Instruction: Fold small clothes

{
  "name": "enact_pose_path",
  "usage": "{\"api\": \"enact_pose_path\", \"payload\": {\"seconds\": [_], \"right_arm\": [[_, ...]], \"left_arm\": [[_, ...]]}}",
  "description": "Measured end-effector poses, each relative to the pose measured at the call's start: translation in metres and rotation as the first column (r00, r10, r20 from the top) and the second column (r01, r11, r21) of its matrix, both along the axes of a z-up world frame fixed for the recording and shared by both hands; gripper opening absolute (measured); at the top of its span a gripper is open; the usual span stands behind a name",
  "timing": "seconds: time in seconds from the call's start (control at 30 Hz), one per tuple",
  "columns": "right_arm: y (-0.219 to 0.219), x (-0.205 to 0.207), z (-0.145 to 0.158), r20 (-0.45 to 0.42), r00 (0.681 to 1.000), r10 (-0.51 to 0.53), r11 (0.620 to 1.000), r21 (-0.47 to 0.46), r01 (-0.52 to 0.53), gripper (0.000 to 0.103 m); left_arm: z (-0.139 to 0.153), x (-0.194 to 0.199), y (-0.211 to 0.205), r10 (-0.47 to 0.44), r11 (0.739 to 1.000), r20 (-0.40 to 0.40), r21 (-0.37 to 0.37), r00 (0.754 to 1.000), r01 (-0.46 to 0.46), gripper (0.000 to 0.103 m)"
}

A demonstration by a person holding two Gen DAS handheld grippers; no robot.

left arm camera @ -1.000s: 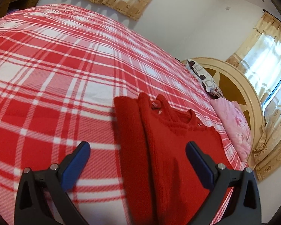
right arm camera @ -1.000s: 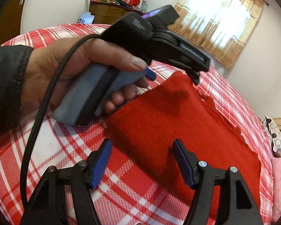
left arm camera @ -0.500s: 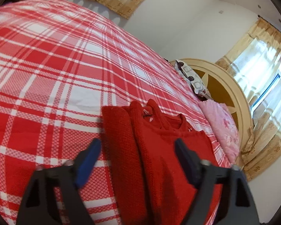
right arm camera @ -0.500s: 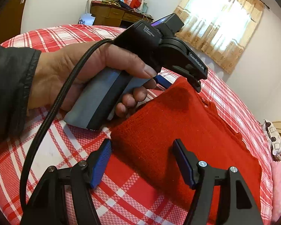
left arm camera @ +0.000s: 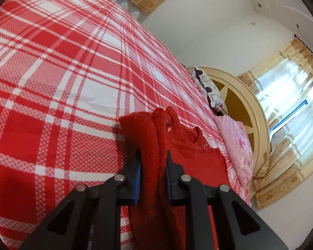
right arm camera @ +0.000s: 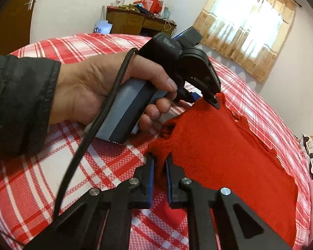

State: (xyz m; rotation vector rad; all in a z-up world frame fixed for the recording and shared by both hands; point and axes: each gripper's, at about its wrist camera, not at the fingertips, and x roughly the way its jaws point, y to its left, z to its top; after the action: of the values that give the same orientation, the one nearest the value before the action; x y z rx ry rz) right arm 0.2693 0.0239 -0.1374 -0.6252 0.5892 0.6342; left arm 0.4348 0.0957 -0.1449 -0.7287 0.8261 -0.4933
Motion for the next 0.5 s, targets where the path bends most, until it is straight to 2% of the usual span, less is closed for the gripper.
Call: {"api": "enact_pose_path", "payload": {"seconds": [0.1, 0.13, 0.2, 0.5], "right_arm": [[-0.007, -0.003, 0.003, 0.0, 1.0, 0.002, 1.0, 0.023, -0.002, 0.007], [-0.01, -0.003, 0.006, -0.001, 1.0, 0.001, 0.999, 0.032, -0.001, 0.007], [-0.017, -0.004, 0.011, 0.0, 1.0, -0.004, 0.999, 0.054, 0.004, 0.007], [-0.05, -0.008, 0.033, 0.035, 0.998, -0.045, 0.989, 0.142, 0.039, 0.006]], "left_arm": [[-0.001, 0.0, 0.005, 0.004, 0.999, -0.021, -0.045, 1.0, -0.005, 0.019], [-0.002, 0.0, 0.007, 0.005, 0.998, -0.028, -0.066, 1.0, -0.007, 0.015], [-0.002, -0.001, 0.011, 0.009, 0.995, -0.034, -0.097, 0.999, -0.012, 0.014], [0.022, -0.005, -0.001, -0.001, 0.994, -0.011, -0.11, 1.0, -0.001, 0.013]]}}
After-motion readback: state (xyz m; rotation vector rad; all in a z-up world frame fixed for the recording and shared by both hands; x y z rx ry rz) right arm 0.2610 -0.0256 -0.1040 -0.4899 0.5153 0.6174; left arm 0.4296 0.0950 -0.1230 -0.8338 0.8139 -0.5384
